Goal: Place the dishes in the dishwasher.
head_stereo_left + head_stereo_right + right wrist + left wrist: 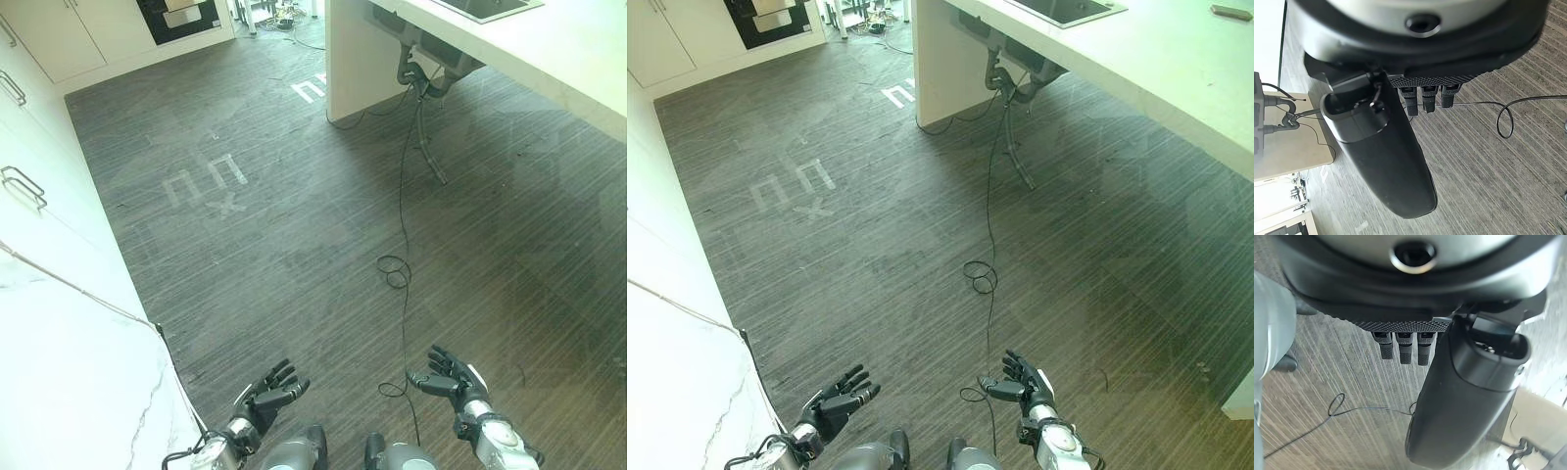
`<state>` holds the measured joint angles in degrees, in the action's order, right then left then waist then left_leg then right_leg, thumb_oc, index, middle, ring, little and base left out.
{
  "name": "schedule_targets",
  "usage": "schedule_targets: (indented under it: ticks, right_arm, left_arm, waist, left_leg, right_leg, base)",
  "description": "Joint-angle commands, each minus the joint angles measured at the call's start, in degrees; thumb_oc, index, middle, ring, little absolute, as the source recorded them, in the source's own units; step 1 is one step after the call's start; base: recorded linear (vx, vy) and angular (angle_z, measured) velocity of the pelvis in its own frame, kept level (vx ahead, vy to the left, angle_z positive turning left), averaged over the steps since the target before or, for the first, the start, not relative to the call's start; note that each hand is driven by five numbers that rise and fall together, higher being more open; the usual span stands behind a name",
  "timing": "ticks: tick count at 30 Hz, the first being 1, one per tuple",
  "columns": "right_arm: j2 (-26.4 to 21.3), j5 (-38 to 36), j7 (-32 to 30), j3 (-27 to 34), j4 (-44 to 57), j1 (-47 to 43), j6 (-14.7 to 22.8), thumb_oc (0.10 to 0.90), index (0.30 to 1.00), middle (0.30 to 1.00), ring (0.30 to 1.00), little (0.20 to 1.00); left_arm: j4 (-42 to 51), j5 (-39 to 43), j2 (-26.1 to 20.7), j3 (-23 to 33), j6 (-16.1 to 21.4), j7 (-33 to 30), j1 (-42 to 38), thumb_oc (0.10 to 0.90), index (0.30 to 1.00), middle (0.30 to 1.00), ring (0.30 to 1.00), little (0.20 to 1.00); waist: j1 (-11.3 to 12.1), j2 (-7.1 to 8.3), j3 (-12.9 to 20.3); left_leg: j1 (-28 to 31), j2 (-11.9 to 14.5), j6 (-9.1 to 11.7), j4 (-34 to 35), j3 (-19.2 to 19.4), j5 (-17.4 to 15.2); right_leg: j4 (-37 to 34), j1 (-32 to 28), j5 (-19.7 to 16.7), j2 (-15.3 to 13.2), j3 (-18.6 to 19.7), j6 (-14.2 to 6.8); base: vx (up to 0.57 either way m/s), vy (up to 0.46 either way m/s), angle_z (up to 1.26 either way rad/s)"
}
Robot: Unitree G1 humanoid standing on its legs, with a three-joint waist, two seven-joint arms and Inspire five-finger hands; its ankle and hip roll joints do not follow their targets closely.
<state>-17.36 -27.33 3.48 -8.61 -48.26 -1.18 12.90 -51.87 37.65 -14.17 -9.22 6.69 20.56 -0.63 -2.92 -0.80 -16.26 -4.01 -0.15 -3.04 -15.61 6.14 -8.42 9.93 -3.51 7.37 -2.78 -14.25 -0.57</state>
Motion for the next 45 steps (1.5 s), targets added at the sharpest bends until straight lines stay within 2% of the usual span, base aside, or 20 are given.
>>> schedule_targets:
  ticks: [1, 3, 7, 9, 11, 13, 15, 18, 22, 23, 25, 26, 28, 32, 33, 34, 37, 39, 43, 45]
  right_arm:
    - [-2.91, -3.02, 0.90, 0.40, 1.67, -3.23, 5.26, 0.800, 0.900, 0.900, 0.900, 0.900]
    - [-3.38, -3.40, 1.04, 0.68, 2.66, -2.65, 3.91, 0.800, 0.900, 0.900, 0.900, 0.900]
    - [-4.33, -2.84, 2.04, 0.91, 3.71, -2.85, 4.30, 0.800, 0.900, 0.900, 0.900, 0.900]
    - [-4.73, -2.32, 0.18, 1.25, 3.70, -2.58, 4.30, 0.800, 0.900, 0.900, 0.900, 0.900]
    - [-4.72, -1.44, -0.60, 1.36, 3.28, -2.71, 4.11, 0.800, 0.900, 0.900, 0.900, 0.900]
    - [-4.85, -0.32, -1.95, 0.87, 3.05, -2.96, 3.22, 0.800, 0.900, 0.900, 0.900, 0.900]
    - [-5.23, -0.74, -2.97, 0.52, 2.89, -2.77, 2.82, 0.800, 0.900, 0.900, 0.900, 0.900]
    - [-6.06, -0.33, -3.10, 0.54, 3.13, -2.93, 3.37, 0.800, 0.900, 0.900, 0.900, 0.900]
    - [-4.82, -0.29, -2.66, 1.46, 1.18, -3.40, 3.13, 0.800, 0.900, 0.900, 0.900, 0.900]
    - [-4.25, 1.04, -2.35, 1.93, 0.72, -3.16, 3.62, 0.800, 0.900, 0.900, 0.900, 0.900]
    - [-3.53, 2.09, -3.36, 2.09, 0.94, -3.10, 4.77, 0.800, 0.900, 0.900, 0.900, 0.900]
    - [-3.43, 1.41, -3.52, 1.91, 1.02, -3.61, 4.77, 0.800, 0.900, 0.900, 0.900, 0.900]
    - [-3.21, 1.23, -3.63, 1.40, 0.23, -4.74, 5.77, 0.800, 0.900, 0.900, 0.900, 0.900]
    - [-3.66, 0.69, -4.73, 1.08, 0.49, -6.39, 6.46, 0.800, 0.900, 0.900, 0.900, 0.900]
    - [-3.91, 0.22, -4.29, 1.25, 0.36, -6.54, 6.51, 0.800, 0.900, 0.900, 0.900, 0.900]
    - [-4.32, 0.39, -3.03, 1.56, 0.15, -6.53, 6.69, 0.800, 0.900, 0.900, 0.900, 0.900]
    - [-4.08, 0.58, -2.09, 2.06, -0.10, -5.95, 7.07, 0.800, 0.900, 0.900, 0.900, 0.900]
    - [-3.72, 0.68, -2.28, 2.31, 0.31, -5.42, 6.35, 0.800, 0.900, 0.900, 0.900, 0.900]
    - [-3.16, 0.14, -3.01, 1.22, 0.59, -4.58, 6.07, 0.800, 0.900, 0.900, 0.900, 0.900]
    - [-3.90, 0.07, -2.38, 0.68, 1.18, -4.63, 5.99, 0.800, 0.900, 0.900, 0.900, 0.900]
  left_arm:
    - [1.79, -3.73, 1.42, -1.72, 5.68, -0.93, -3.01, 0.800, 0.900, 0.900, 0.900, 0.900]
    - [1.81, -6.05, 1.17, -1.53, 5.85, -1.51, -3.67, 0.800, 0.900, 0.900, 0.900, 0.900]
    - [1.88, -4.48, 1.30, -1.19, 6.66, -1.93, -4.43, 0.800, 0.900, 0.900, 0.900, 0.900]
    - [1.93, -5.14, 1.28, -0.30, 6.96, -1.07, -4.69, 0.800, 0.900, 0.900, 0.900, 0.900]
    - [1.92, -6.19, 1.59, -0.22, 7.82, -1.19, -4.18, 0.800, 0.900, 0.900, 0.900, 0.900]
    - [1.67, -6.66, 2.04, -0.15, 9.04, -1.45, -2.99, 0.800, 0.900, 0.900, 0.900, 0.900]
    - [1.16, -7.14, 2.33, -0.35, 8.53, -1.45, -2.45, 0.800, 0.900, 0.900, 0.900, 0.900]
    - [0.97, -6.52, 2.24, -0.42, 8.65, -1.15, -2.26, 0.800, 0.900, 0.900, 0.900, 0.900]
    - [-1.24, -8.06, 2.41, 1.23, 7.97, -2.75, -0.50, 0.800, 0.900, 0.900, 0.900, 0.900]
    - [-2.36, -9.80, 2.31, 0.93, 8.18, -2.52, -0.52, 0.800, 0.900, 0.900, 0.900, 0.900]
    - [-4.01, -10.73, 1.84, -0.53, 8.91, -3.06, -0.97, 0.800, 0.900, 0.900, 0.900, 0.900]
    - [-4.18, -11.03, 1.32, -1.06, 8.93, -3.73, -1.41, 0.800, 0.900, 0.900, 0.900, 0.900]
    - [-4.74, -10.18, 0.63, -2.11, 9.41, -4.55, -2.69, 0.800, 0.900, 0.900, 0.900, 0.900]
    - [-3.25, -11.07, -0.94, -1.45, 7.63, -3.70, -5.90, 0.800, 0.900, 0.900, 0.900, 0.900]
    - [-3.25, -11.21, -1.14, -1.37, 7.42, -3.64, -6.28, 0.800, 0.900, 0.900, 0.900, 0.900]
    - [-3.60, -10.97, -1.16, -1.12, 7.02, -3.64, -6.55, 0.800, 0.900, 0.900, 0.900, 0.900]
    - [-4.37, -11.90, -0.51, -1.61, 7.27, -3.60, -5.53, 0.800, 0.900, 0.900, 0.900, 0.900]
    - [-5.11, -13.42, 0.51, -2.60, 7.52, -4.49, -4.40, 0.800, 0.900, 0.900, 0.900, 0.900]
    - [-6.45, -13.05, 1.28, -1.95, 5.05, -5.81, -3.18, 0.800, 0.900, 0.900, 0.900, 0.900]
    - [-8.94, -13.60, 2.24, -1.28, 3.22, -7.62, -1.82, 0.800, 0.900, 0.900, 0.900, 0.900]
  waist:
    - [-1.10, -2.37, 1.67]
    - [-1.53, -2.43, 1.45]
    - [-1.20, -1.17, -0.05]
    - [-0.23, -0.11, -2.75]
    - [0.56, -0.33, -3.43]
    - [2.26, -0.42, -4.08]
    - [2.95, -1.75, -4.57]
    - [3.29, -1.77, -4.54]
    - [5.06, -0.69, -0.92]
    - [4.73, -0.45, 0.10]
    - [3.76, -0.11, 0.49]
    - [3.48, -0.18, 0.26]
    - [2.99, -0.50, -0.40]
    - [1.45, -2.59, -2.81]
    - [1.23, -2.88, -3.08]
    - [0.49, -3.10, -3.41]
    - [-0.44, -2.74, -2.95]
    - [-1.10, -2.79, -2.50]
    - [-1.61, -2.70, -1.00]
    - [-2.11, -2.84, 0.12]
  left_leg:
    - [2.81, 5.84, 3.99, -1.58, 3.42, -7.05]
    - [2.93, 6.12, 4.51, -1.58, 3.17, -6.38]
    - [6.33, 2.56, 2.99, -1.58, 3.85, -5.78]
    - [-2.44, 2.90, 4.93, -14.57, 4.43, 0.23]
    - [-4.15, 1.54, 5.46, -11.07, 3.78, 2.20]
    - [-7.39, 0.53, 6.74, -2.66, 2.05, 7.90]
    - [-15.22, 3.69, 8.23, -1.58, 2.20, 10.34]
    - [-16.70, 4.42, 7.98, -1.58, 3.47, 9.05]
    - [-12.95, 0.69, 4.16, -1.58, 3.15, 3.02]
    - [-11.49, -0.33, 2.31, -1.58, 3.54, 1.23]
    - [-8.89, -2.62, -1.40, -1.58, 4.35, -1.66]
    - [-8.22, -3.15, -2.52, -1.58, 4.19, -2.76]
    - [-7.40, -3.08, -3.14, -1.58, 4.42, -3.78]
    - [-3.73, -0.83, -2.14, -1.58, 3.98, -5.48]
    - [-3.47, -0.56, -2.07, -1.58, 3.63, -5.62]
    - [-2.33, -0.25, -2.12, -1.58, 3.28, -6.49]
    - [0.67, -0.81, -2.78, -1.58, 2.84, -9.64]
    - [3.05, -1.30, -3.29, -1.58, 2.25, -11.93]
    - [6.16, -1.55, -2.71, -1.58, 1.66, -12.53]
    - [10.48, -1.26, -0.88, -1.58, 1.11, -12.82]
  right_leg:
    - [7.26, 2.25, 10.33, 0.68, 0.05, 0.75]
    - [7.26, 2.31, 10.48, 1.12, 0.43, 1.25]
    - [7.26, 1.41, 10.45, 0.28, 2.56, 1.99]
    - [7.26, -0.36, 9.90, 0.99, 3.24, 3.40]
    - [7.26, -1.03, 10.12, 1.48, 3.86, 2.93]
    - [7.26, -2.11, 10.83, 2.02, 4.35, 2.71]
    - [7.26, -3.99, 12.02, 3.41, 3.07, 3.53]
    - [7.26, -5.41, 13.28, 2.53, 2.55, 3.56]
    - [7.26, -11.97, 13.95, 1.15, 3.17, 0.87]
    - [10.30, -12.56, 10.20, 0.25, 2.27, -0.82]
    - [30.43, -5.97, 1.87, -3.01, 1.09, -4.96]
    - [36.45, -1.93, -0.44, -3.83, 1.13, -6.09]
    - [39.30, 2.33, 0.57, -4.16, 0.46, -5.35]
    - [25.90, 10.56, 4.67, -2.23, -2.78, -3.66]
    - [23.16, 11.34, 4.11, -2.09, -2.96, -3.68]
    - [16.09, 13.52, 1.91, -1.86, -2.43, -3.97]
    - [7.26, 15.75, -3.17, -2.10, -1.31, -5.74]
    - [7.26, 18.29, -5.24, -2.71, -0.75, -6.47]
    - [7.26, 14.85, -0.93, -1.06, -0.45, -3.99]
    - [7.27, 12.39, 1.79, 0.81, 0.26, -1.59]
  base:
    - [0.06, -0.157, 0.16]
    - [0.17, -0.142, 0.13]
    - [0.17, -0.126, 0.00]
    - [0.28, -0.206, 0.08]
    - [0.29, 0.008, 0.31]
    - [0.40, 0.125, -0.17]
    - [0.45, 0.222, -0.37]
    - [0.35, 0.275, -0.26]
    - [0.47, 0.373, -0.64]
    - [0.53, 0.466, -0.64]
    - [0.33, 0.444, 0.05]
    - [0.08, 0.291, 0.36]
    - [0.06, 0.192, 0.02]
    - [0.06, 0.036, 0.06]
    - [0.12, -0.066, 0.72]
    - [0.18, -0.091, 0.60]
    - [0.31, -0.154, -0.14]
    - [0.46, -0.250, -0.10]
    - [0.44, -0.321, 0.25]
    - [0.63, -0.438, 0.28]
